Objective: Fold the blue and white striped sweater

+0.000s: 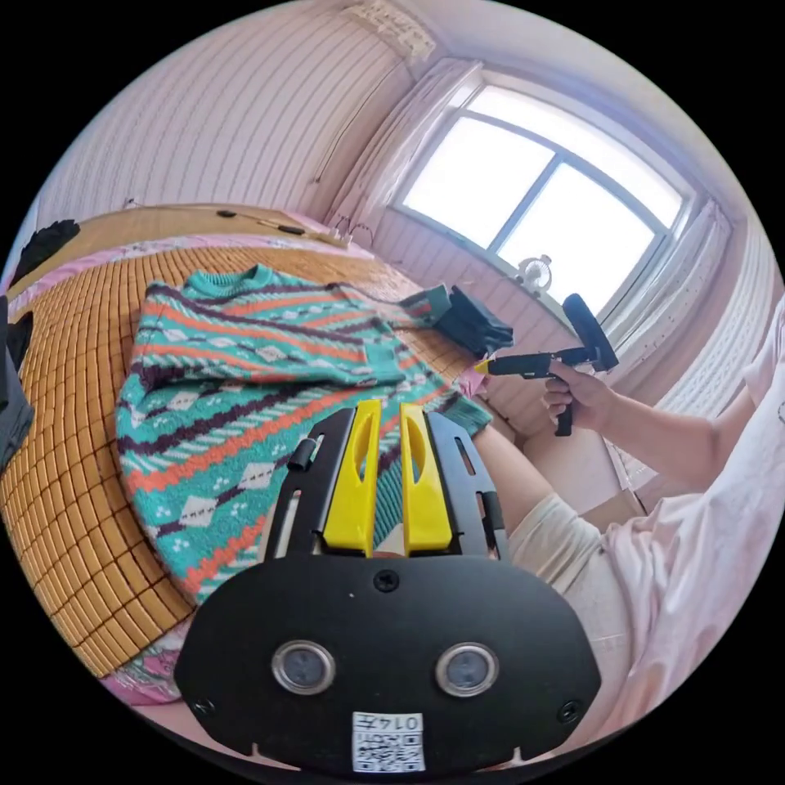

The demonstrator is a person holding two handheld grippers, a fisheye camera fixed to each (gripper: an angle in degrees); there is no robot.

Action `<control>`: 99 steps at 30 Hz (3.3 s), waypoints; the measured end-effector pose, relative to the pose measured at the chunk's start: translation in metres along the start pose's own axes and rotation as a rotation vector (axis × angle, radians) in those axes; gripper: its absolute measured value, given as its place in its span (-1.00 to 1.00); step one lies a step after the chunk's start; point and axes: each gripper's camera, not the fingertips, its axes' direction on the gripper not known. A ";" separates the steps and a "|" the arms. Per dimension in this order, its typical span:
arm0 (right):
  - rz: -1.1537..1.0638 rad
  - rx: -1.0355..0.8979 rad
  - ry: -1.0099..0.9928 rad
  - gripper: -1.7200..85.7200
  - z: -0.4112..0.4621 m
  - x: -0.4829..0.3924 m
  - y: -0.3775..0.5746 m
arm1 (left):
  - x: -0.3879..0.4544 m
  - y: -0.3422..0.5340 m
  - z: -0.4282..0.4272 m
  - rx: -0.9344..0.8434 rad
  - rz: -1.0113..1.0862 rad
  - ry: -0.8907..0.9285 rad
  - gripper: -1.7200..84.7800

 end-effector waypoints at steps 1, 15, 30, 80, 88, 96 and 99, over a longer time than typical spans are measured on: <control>0.034 0.007 -0.037 -0.89 0.005 0.011 0.003 | 0.000 0.010 0.014 -0.045 -0.009 -0.017 -0.85; 0.218 0.350 0.005 -0.79 0.003 0.114 -0.022 | 0.015 -0.009 0.182 -0.312 0.139 -0.072 -0.79; 0.317 0.723 0.250 -0.64 -0.002 0.236 -0.079 | 0.055 -0.140 0.491 -0.369 0.543 -0.029 -0.78; -1.040 0.469 -0.674 -0.72 -0.006 0.015 -0.121 | -0.262 0.010 0.084 -0.223 -0.282 -0.380 -0.86; -0.631 0.471 -0.449 -0.75 0.023 0.065 -0.166 | -0.352 0.060 0.035 -0.096 -0.544 -0.352 -0.80; -0.468 0.301 -0.157 -0.61 0.043 0.057 -0.232 | -0.422 0.025 0.057 -0.142 -0.374 -0.429 -0.76; -0.517 0.180 -0.179 -0.66 0.057 0.038 -0.280 | -0.461 -0.009 0.052 -0.066 -0.399 -0.377 -0.74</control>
